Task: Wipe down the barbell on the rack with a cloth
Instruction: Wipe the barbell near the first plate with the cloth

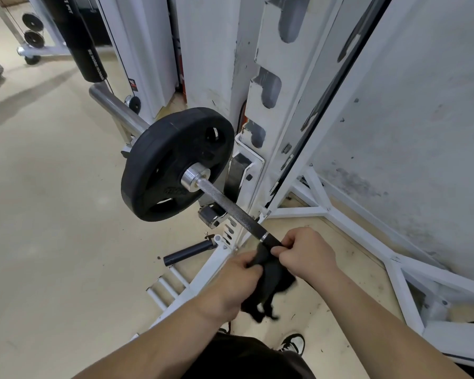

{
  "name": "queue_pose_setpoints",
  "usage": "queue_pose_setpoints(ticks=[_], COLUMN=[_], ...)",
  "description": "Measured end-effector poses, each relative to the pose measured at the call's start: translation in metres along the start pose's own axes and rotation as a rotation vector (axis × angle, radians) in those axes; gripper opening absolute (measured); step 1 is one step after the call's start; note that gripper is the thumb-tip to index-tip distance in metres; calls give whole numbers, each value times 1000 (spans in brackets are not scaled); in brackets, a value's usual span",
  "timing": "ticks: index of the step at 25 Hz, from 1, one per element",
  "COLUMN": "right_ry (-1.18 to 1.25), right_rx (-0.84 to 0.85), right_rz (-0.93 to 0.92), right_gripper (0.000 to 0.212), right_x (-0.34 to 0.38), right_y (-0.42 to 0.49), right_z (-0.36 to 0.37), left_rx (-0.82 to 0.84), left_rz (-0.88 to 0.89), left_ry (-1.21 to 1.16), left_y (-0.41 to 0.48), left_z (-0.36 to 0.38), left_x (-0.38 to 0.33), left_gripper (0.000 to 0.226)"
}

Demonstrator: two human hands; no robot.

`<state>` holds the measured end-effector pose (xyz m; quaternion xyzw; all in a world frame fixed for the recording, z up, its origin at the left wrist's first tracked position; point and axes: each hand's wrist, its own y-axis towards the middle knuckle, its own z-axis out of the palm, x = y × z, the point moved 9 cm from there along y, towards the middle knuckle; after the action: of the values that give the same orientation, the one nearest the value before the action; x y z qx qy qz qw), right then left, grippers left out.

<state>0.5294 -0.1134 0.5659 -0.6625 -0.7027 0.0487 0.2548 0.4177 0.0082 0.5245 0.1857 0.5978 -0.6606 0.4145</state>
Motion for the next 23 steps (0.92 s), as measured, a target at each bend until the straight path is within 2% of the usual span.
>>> queue_pose_setpoints(ticks=[2, 4, 6, 7, 8, 10, 12, 15, 16, 18, 20, 21, 22, 23], right_ry=[48, 117, 131, 82, 1, -108, -115, -58, -35, 22, 61, 52, 12, -34], right_rx=[17, 18, -24, -32, -30, -15, -19, -19, -7, -5, -26, -13, 20, 54], right_rz=[6, -13, -27, -19, -6, 16, 6, 14, 7, -14, -22, -12, 3, 10], right_gripper=[21, 18, 34, 42, 42, 38, 38, 36, 34, 30, 41, 50, 51, 45], right_x=[-3, -7, -14, -19, -25, -30, -31, -33, -34, -41, -54, -62, -69, -73], right_y=[-3, -9, -14, -17, -19, -23, -26, -26, -27, -33, -40, -43, -45, -46], right_z=[1, 2, -6, -10, -12, -12, -9, -8, -8, -11, -17, -18, -16, -16], left_rx=[-81, -263, -341, -351, -335, -315, -278, -3, 27, -132, -306, -303, -231, -129], left_rz=[71, 335, 669, 768, 782, 643, 591, 733, 740, 674, 603, 638, 692, 757], left_ry=[155, 286, 634, 887, 1132, 1473, 1545, 1546, 1566, 1551, 1515, 1491, 1478, 1455], left_y=[-6, -21, -36, -33, -21, 8, 19, 13, 15, 33, 35, 28, 17, 4], left_z=[-18, -40, -33, -24, -12, 1, 18, 40, 34, 7, -3, 9, 28, 48], left_x=[-18, -69, -113, -121, -118, -97, -84, -76, -83, -107, -108, -97, -81, -65], left_gripper=[27, 21, 18, 25, 36, 48, 49, 52, 52, 49, 45, 44, 44, 45])
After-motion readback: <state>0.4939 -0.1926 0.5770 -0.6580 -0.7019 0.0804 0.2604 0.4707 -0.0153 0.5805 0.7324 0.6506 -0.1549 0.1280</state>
